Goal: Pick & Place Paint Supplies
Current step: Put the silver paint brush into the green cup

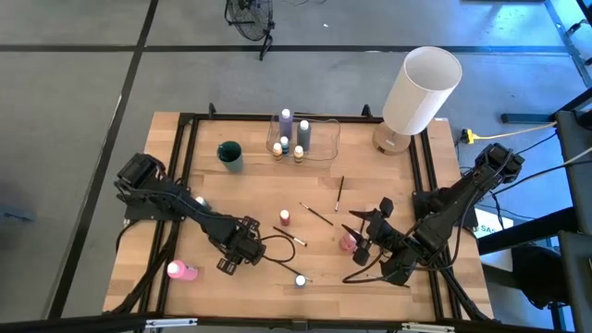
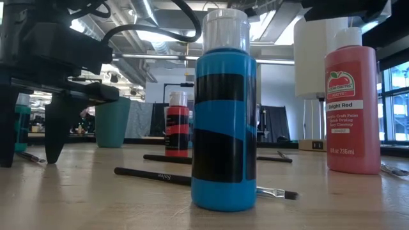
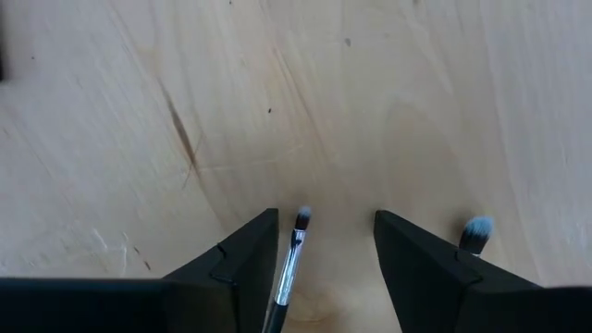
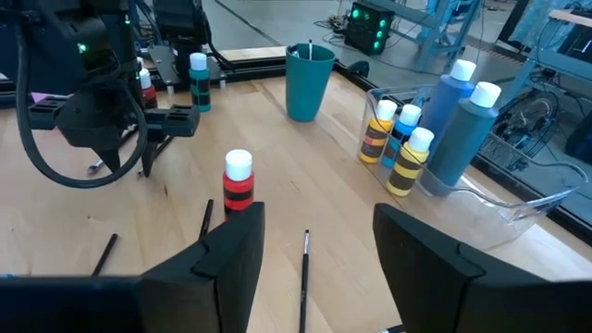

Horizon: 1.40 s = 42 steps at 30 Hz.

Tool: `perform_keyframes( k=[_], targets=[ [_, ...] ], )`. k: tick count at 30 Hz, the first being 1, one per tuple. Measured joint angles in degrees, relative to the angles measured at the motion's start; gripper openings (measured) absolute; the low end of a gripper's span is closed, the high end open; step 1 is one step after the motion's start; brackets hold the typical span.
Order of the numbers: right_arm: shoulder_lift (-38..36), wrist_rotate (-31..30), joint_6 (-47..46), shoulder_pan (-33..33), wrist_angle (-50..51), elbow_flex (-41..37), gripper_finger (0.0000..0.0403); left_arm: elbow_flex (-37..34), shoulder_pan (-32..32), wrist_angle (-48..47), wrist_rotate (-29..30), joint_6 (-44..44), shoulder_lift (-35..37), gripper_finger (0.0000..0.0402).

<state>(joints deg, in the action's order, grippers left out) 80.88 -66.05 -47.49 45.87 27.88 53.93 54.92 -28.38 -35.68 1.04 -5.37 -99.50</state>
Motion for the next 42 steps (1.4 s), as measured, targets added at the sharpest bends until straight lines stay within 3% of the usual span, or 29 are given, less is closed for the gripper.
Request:
perform_keyframes(
  k=[10,18,35,42],
  targets=[
    [0.0,1.78,-0.01,0.0,0.04,-0.01,0.0206,0.11,-0.02,-0.23,0.19,0.15,-0.04,0.0062],
    [0.0,2.07,0.0,0.0,-0.5,-0.01,0.0206,0.11,-0.02,-0.98,0.89,4.04,-0.04,0.0007],
    [-0.01,2.41,0.42,0.0,-1.29,-0.02,0.0206,0.38,-2.38,-0.55,8.48,10.22,-0.18,0.0002],
    [-0.02,2.4,0.42,0.0,-1.31,0.0,0.0206,4.96,-2.29,-5.55,15.41,13.38,-0.06,0.0002]
  ],
)
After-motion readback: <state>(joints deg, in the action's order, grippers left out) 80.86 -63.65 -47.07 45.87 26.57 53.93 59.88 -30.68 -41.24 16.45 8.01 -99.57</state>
